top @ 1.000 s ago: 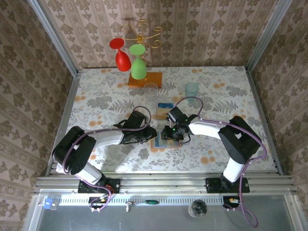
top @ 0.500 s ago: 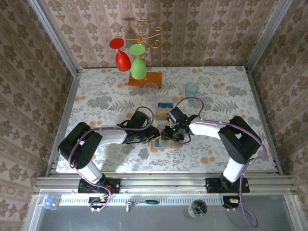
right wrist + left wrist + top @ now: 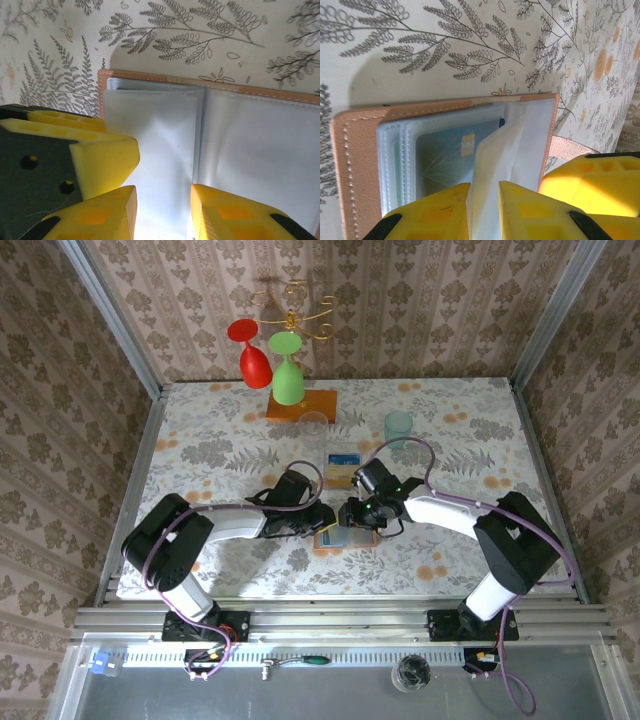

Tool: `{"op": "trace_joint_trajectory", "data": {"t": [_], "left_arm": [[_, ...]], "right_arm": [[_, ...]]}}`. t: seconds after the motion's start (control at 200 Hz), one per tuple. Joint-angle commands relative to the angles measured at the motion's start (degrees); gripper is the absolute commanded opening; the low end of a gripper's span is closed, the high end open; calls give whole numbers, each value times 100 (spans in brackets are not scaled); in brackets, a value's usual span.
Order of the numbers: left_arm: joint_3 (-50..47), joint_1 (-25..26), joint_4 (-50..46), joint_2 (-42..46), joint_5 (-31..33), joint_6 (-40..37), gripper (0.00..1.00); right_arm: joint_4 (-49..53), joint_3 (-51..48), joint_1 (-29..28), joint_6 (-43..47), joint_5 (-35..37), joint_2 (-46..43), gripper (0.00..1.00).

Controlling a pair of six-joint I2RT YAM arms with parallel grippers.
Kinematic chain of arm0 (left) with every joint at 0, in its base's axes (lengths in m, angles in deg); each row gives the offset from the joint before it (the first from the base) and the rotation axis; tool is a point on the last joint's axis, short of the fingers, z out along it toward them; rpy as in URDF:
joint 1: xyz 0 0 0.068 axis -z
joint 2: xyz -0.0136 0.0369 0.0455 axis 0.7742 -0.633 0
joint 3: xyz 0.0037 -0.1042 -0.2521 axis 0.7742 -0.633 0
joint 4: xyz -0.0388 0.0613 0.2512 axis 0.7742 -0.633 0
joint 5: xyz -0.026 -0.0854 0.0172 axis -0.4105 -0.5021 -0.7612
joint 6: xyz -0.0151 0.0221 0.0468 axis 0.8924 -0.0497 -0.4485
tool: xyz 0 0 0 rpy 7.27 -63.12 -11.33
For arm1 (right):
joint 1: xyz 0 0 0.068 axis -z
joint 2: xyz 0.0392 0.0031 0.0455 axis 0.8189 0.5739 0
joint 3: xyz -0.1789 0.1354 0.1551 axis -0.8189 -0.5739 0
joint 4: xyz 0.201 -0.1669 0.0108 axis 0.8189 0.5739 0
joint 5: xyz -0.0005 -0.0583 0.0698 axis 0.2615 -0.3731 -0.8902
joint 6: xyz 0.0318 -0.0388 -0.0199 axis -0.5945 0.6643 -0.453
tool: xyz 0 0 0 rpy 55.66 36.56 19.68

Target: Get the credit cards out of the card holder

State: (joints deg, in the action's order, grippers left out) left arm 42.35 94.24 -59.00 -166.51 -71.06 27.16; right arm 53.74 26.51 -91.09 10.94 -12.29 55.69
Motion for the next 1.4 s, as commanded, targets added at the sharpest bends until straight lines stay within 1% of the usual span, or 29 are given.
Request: {"op": "trace_joint_trajectory", "data": {"t": [0.0,0.39,0.56,0.665,0.675,0.88,0.99,1.235,1.395], "left_arm": [[238,121,-276,164,194,68,21],[829,610,-518,-308,434,153,21],[1164,738,-705,-556,452,119,21],[1296,795,-709,-713,443,137,20],[1303,805,-708,-728,443,142,20],[1622,879,-714,-1086,320,143,20],[1756,905,-742,-1216,243,116,22],[2045,879,-983,-1221,146,-39,27],[2286,850,-1155,-1196,78,-185,28]], "right_arm": [[130,-173,125,142,27,-292,34],[124,-551,517,292,-207,-902,34],[112,-758,721,348,-305,-1146,34],[142,-843,822,388,-365,-1152,34],[147,-847,831,385,-370,-1284,35],[260,-875,912,460,-398,-1482,35],[290,-925,944,467,-389,-1544,35],[317,-972,997,437,-363,-1683,36],[457,-911,1012,447,-297,-1810,36]]}}
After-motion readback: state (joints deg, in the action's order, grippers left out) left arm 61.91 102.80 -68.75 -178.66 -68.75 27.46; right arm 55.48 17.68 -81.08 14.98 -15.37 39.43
